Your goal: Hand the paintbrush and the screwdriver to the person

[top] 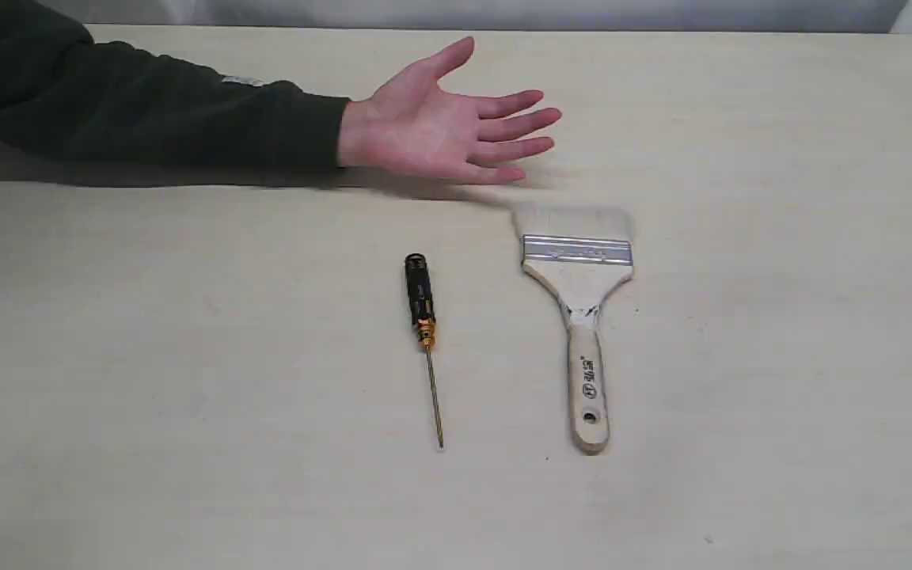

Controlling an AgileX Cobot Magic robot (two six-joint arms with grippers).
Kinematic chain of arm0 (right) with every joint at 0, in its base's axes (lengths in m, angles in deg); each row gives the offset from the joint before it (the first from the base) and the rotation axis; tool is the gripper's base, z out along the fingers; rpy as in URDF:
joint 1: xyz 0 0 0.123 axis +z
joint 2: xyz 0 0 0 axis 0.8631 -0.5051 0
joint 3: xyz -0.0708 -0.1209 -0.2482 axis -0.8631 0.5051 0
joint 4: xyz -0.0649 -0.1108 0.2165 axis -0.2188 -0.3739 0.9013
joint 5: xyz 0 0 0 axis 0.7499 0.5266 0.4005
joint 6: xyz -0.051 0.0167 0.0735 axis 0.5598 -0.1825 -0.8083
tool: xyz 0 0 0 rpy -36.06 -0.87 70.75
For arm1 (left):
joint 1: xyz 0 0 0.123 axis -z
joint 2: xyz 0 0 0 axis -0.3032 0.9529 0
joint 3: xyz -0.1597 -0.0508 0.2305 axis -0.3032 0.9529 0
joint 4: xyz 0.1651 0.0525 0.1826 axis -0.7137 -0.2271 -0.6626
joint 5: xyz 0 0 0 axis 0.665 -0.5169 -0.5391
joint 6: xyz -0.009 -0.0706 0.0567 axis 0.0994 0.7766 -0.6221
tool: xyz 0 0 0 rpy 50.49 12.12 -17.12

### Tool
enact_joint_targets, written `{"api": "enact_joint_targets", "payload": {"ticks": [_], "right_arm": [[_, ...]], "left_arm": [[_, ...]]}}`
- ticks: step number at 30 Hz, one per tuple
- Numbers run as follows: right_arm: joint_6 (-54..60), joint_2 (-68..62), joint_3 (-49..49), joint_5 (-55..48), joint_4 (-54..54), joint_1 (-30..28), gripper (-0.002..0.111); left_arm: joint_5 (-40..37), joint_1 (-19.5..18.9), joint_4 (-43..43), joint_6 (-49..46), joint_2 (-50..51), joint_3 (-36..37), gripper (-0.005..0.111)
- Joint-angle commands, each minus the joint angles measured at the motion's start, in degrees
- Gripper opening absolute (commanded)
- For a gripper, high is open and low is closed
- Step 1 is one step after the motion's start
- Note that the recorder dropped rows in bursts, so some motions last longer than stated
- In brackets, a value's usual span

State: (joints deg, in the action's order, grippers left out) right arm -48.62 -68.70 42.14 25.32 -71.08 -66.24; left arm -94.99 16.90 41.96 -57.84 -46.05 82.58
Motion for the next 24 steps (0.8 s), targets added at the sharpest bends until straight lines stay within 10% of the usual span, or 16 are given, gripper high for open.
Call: {"api": "enact_joint_targets", "payload": {"ticks": [1,24], "right_arm": [[0.0,0.35,0.18,7.6,-0.12,0.06,0.004],[0.0,0.35,0.18,19.24,-0.12,0.06,0.004]], "left_arm": [[0.18,0.11,0.03,0.12,-0.14,0.12,0.0],[0.17,0.11,0.18,0.12,-0.14,0.12,0.0]]}}
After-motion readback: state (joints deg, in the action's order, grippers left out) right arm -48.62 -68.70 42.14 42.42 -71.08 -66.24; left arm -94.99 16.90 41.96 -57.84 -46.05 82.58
